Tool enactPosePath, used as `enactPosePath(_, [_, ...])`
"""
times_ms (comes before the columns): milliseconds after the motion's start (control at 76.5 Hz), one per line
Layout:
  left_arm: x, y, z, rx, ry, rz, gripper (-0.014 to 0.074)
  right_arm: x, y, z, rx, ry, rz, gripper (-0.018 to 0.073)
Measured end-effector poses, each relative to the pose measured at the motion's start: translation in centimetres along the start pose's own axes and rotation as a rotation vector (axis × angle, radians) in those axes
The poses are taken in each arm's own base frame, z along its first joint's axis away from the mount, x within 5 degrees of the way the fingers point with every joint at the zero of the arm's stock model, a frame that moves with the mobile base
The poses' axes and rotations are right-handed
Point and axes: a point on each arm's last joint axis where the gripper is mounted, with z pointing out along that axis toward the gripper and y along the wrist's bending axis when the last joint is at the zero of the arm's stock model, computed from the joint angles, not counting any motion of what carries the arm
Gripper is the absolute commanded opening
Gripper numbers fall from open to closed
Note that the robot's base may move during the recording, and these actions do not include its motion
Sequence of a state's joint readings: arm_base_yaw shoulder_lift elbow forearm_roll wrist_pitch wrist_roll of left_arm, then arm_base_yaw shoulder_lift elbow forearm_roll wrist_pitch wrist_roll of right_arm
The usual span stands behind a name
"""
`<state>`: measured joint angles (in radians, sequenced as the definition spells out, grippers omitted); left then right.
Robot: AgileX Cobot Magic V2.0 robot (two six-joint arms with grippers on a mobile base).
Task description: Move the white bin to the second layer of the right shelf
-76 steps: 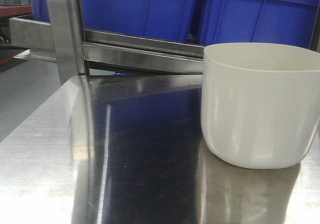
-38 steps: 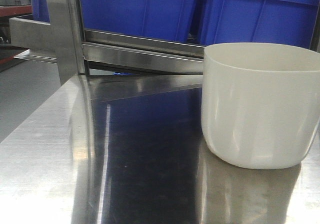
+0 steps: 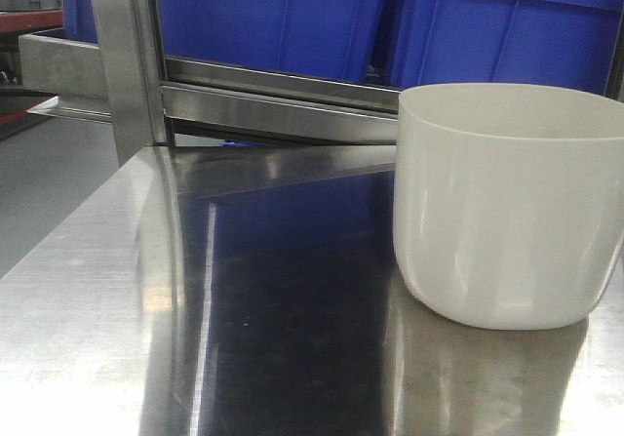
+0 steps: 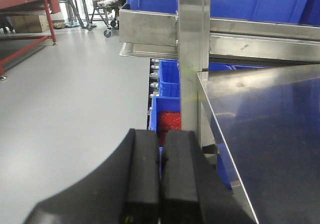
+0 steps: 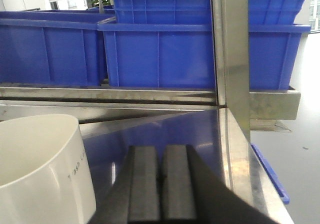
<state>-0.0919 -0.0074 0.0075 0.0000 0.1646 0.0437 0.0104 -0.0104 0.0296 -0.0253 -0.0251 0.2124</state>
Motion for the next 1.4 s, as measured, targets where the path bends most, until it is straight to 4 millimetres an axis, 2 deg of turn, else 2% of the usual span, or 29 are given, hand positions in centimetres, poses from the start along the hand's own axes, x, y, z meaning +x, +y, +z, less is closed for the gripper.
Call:
enactPosePath(196, [0.0, 0.0, 0.0, 0.0, 0.0, 0.0, 0.0085, -0.8, 0.1, 0.2, 0.0, 0.002, 0.069, 0.0056])
enactPosePath(235, [0.0, 0.0, 0.0, 0.0, 0.0, 0.0, 0.0085, -1.4, 0.3, 0.6, 0.01, 0.041, 0.075, 0.0056])
enactPosePath(340, [0.0, 0.0, 0.0, 0.0, 0.0, 0.0, 0.0085, -4.6, 0.8, 2.1, 0.029, 0.116, 0.078, 0.0056])
enactPosePath(458, [0.0, 0.0, 0.0, 0.0, 0.0, 0.0, 0.0085, -9.0, 1.7, 5.0, 0.056, 0.24, 0.078, 0.0056])
enactPosePath(536, [0.0, 0.0, 0.0, 0.0, 0.0, 0.0, 0.0085, -11.6, 2.5, 7.7, 0.062, 0.355, 0.075, 0.0056])
enactPosePath(693, [0.0, 0.0, 0.0, 0.0, 0.0, 0.0, 0.0085, -14.4, 4.6, 13.2, 0.039, 0.598, 0.053, 0.0059])
enactPosePath(798, [0.0, 0.0, 0.0, 0.0, 0.0, 0.0, 0.0085, -14.4, 6.2, 16.2, 0.022, 0.767, 0.025, 0.0062])
enactPosePath(863, [0.0, 0.0, 0.0, 0.0, 0.0, 0.0, 0.0085, -14.0, 6.9, 17.6, 0.023, 0.872, 0.002, 0.0125])
enactPosePath(1007, [0.0, 0.0, 0.0, 0.0, 0.0, 0.0, 0.0085, -12.3, 7.8, 19.2, 0.03, 1.029, -0.036, 0.0442])
enactPosePath(1098, [0.0, 0.0, 0.0, 0.0, 0.0, 0.0, 0.0085, -11.5, 8.2, 19.3, 0.023, 1.084, -0.052, 0.0569])
enactPosePath(1399, [0.0, 0.0, 0.0, 0.0, 0.0, 0.0, 0.0085, -11.0, 9.2, 19.3, -0.012, 1.113, -0.064, 0.0571])
